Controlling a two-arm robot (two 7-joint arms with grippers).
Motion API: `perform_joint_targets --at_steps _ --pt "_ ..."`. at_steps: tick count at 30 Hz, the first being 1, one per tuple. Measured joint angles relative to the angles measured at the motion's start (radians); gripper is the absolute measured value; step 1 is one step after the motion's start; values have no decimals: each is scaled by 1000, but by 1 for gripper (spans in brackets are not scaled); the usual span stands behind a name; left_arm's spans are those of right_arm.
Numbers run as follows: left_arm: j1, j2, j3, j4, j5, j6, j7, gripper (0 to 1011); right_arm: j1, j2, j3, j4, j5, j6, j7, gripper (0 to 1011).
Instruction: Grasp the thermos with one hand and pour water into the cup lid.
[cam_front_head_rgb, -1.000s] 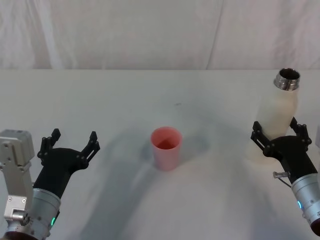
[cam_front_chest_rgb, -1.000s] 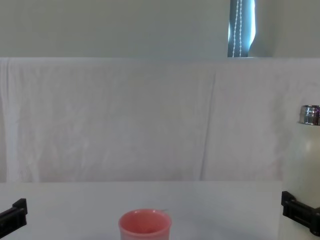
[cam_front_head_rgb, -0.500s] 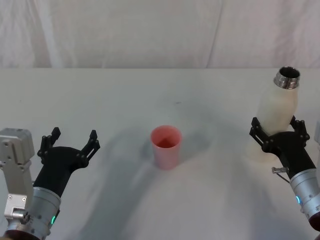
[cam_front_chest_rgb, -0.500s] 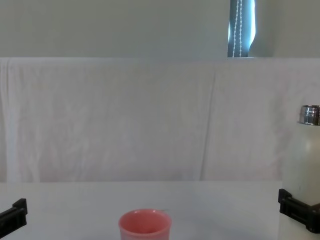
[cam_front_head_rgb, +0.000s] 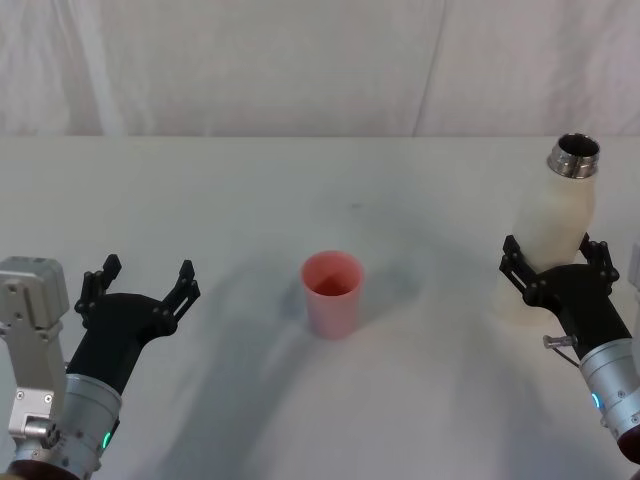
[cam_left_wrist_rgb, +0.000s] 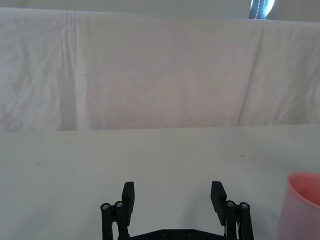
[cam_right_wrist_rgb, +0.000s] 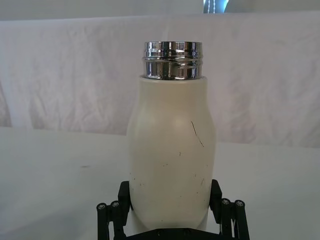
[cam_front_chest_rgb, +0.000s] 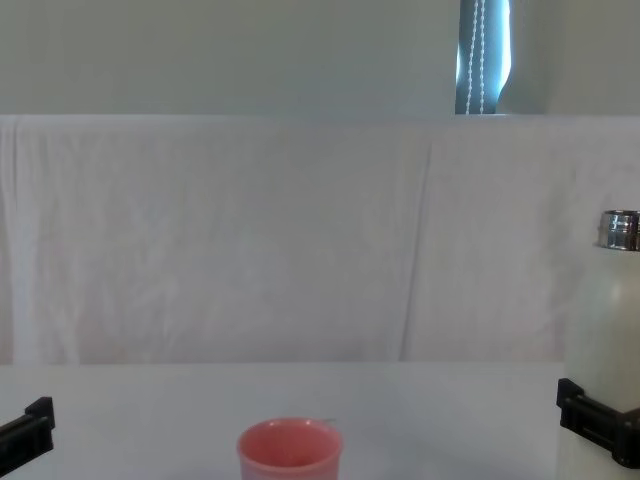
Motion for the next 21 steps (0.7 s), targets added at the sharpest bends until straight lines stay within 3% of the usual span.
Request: perform_joint_targets --at_steps 21 --pt "0 0 0 0 0 0 0 1001 2 5 -3 -2 -15 -18 -4 957"
